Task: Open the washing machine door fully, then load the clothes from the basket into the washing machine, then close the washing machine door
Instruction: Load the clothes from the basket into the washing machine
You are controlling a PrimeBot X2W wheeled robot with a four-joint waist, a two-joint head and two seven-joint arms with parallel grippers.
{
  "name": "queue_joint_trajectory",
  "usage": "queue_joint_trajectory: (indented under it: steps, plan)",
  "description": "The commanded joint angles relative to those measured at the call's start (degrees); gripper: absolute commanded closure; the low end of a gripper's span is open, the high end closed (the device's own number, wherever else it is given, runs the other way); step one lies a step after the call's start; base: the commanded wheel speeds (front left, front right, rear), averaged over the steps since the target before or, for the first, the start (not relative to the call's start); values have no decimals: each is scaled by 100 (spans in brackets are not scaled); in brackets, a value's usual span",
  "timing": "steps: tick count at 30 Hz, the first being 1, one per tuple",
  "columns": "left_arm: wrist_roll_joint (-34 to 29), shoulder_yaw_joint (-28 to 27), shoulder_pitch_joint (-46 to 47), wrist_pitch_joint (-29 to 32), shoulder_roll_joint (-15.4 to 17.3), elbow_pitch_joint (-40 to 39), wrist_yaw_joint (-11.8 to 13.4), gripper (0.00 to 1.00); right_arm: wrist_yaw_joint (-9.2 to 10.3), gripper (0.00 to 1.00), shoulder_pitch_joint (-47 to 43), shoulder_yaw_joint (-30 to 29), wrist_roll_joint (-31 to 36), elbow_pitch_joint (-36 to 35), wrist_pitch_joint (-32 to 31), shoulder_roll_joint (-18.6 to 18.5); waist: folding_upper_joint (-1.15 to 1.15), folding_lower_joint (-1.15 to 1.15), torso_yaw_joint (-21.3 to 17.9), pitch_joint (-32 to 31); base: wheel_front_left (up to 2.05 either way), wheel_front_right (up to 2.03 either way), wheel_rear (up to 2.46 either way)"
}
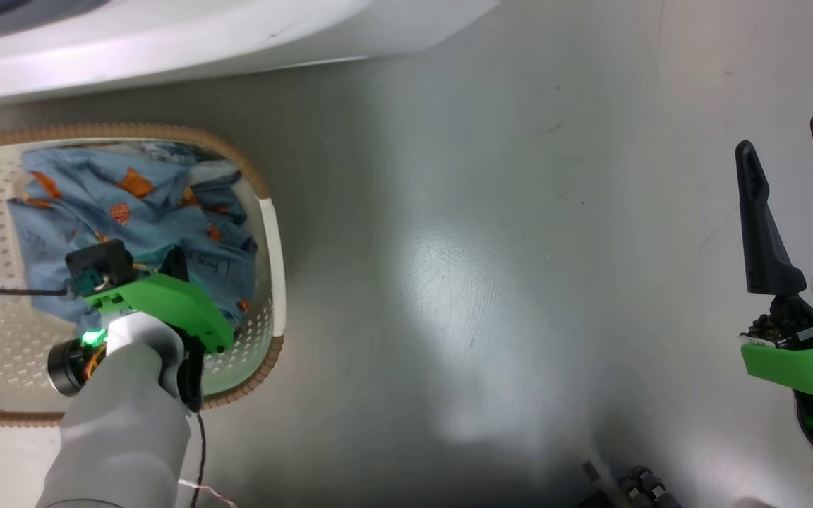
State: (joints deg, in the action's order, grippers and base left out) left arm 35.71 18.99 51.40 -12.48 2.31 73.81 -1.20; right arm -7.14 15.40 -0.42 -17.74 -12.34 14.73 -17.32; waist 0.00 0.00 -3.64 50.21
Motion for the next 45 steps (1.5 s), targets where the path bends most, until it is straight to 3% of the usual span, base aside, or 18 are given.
queue_joint_trajectory:
  steps: [1, 10, 16, 25, 45]
  plan:
    - [-41, -71, -138, -71, 220, 11, 31, 100, -35, 0, -173, 112, -18, -105, 27, -59, 0, 0, 31, -67, 0, 0, 0]
    - [-263, 27, -166, -246, 351, -266, 78, 100, -35, 0, -218, 178, -9, -34, 27, -68, 0, 0, 160, -485, 0, 0, 0]
    - [-540, -191, -614, -250, 460, -1243, 329, 100, -35, 0, -309, 195, 3, 50, 27, -69, 0, 0, 247, -853, 0, 0, 0]
    - [-1079, -747, -1548, -251, 507, -2713, 434, 100, -35, 0, -516, 246, 7, 219, 27, -83, 0, 0, 353, -1495, 0, 0, 0]
    - [-2142, -1473, -3366, -252, 379, -5380, 309, 100, -35, 0, -1136, 365, 72, 702, 27, 61, 0, 0, 412, -3040, 0, 0, 0]
